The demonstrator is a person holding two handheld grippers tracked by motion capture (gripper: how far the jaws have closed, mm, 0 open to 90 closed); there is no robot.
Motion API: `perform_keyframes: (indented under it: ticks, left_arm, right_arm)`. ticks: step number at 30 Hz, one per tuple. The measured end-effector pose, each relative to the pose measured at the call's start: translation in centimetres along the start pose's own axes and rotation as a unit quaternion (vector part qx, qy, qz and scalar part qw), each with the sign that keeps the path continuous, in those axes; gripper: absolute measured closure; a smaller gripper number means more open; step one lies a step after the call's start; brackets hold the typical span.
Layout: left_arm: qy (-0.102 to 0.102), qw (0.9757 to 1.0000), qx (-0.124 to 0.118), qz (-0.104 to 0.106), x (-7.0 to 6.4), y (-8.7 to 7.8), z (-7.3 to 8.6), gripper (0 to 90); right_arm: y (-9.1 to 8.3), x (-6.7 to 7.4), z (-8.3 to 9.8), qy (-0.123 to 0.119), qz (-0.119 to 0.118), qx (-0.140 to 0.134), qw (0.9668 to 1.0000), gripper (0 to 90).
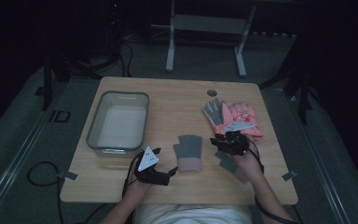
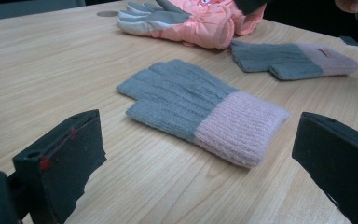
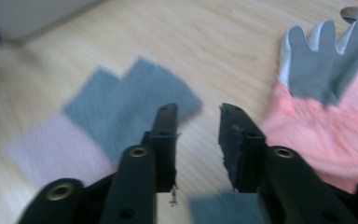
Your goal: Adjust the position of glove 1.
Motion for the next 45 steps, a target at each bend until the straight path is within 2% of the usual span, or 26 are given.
perform_keyframes:
  ticks: [5, 8, 11, 15, 17, 20, 23, 31, 35, 40, 43, 45]
  left_arm:
    - [0.002, 1.0, 0.001, -0.002, 0.0, 0.0, 0.0, 1.7]
    - [0.002, 1.0, 0.001, -0.002, 0.0, 0.0, 0.0, 1.7]
    - [0.002, 1.0, 0.001, -0.002, 0.0, 0.0, 0.0, 1.7]
    - [0.003, 1.0, 0.002, -0.003, 0.0, 0.0, 0.0, 1.7]
    - [0.004, 1.0, 0.003, -0.004, 0.0, 0.0, 0.0, 1.7]
    - [0.005, 1.0, 0.001, -0.004, -0.1, 0.0, 0.0, 1.7]
    - [0.006, 1.0, 0.003, -0.003, -0.1, 0.1, 0.0, 1.7]
    - [0.006, 1.0, 0.003, -0.004, -0.1, 0.0, 0.0, 1.7]
    - [0.006, 1.0, 0.003, -0.004, -0.1, 0.1, 0.0, 1.7]
    - [0.008, 0.9999, 0.005, -0.004, -0.1, 0.1, 0.1, 1.7]
    - [0.008, 1.0, 0.003, -0.004, -0.1, 0.1, 0.0, 1.7]
    - [0.008, 1.0, 0.004, -0.004, -0.1, 0.1, 0.0, 1.7]
  right_arm:
    - [-2.3, -2.3, 2.3, -0.032, -0.022, 0.035, 0.9986, 69.3]
    - [-3.1, -3.4, 4.1, -0.033, -0.02, 0.059, 0.9975, 66.8]
    - [-3.5, -3.8, 5.9, -0.027, -0.024, 0.08, 0.9961, 64.3]
    - [-3.4, -4.1, 8.3, -0.034, -0.022, 0.109, 0.9933, 59.8]
    - [-3.1, -4.2, 9.1, -0.031, -0.027, 0.112, 0.9929, 59.0]
    - [-3.2, -4.4, 9.2, -0.018, -0.032, 0.103, 0.994, 58.9]
    - [-3.1, -4.3, 9.3, -0.021, -0.035, 0.104, 0.9938, 61.1]
    - [-3.3, -4.1, 9.5, -0.02, -0.027, 0.094, 0.995, 74.5]
    - [-3.4, -4.0, 9.5, -0.01, -0.012, 0.088, 0.996, 82.3]
    - [-3.5, -3.6, 9.4, -0.018, 0.003, 0.105, 0.9943, 84.3]
    - [-3.8, -3.2, 9.2, -0.005, 0.007, 0.113, 0.9936, 85.2]
    - [-4.3, -2.3, 8.7, 0.001, 0.004, 0.108, 0.9942, 85.3]
Point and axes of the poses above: each handheld gripper's, and its own axes: y roughly forward along the jaws, z roughly out of its underside, x roughly to its left, the point moved 9 cm from there along y, roughly forward along the jaws, and after that the axes turned 8 degrees about -x, right-handed, at the moved point
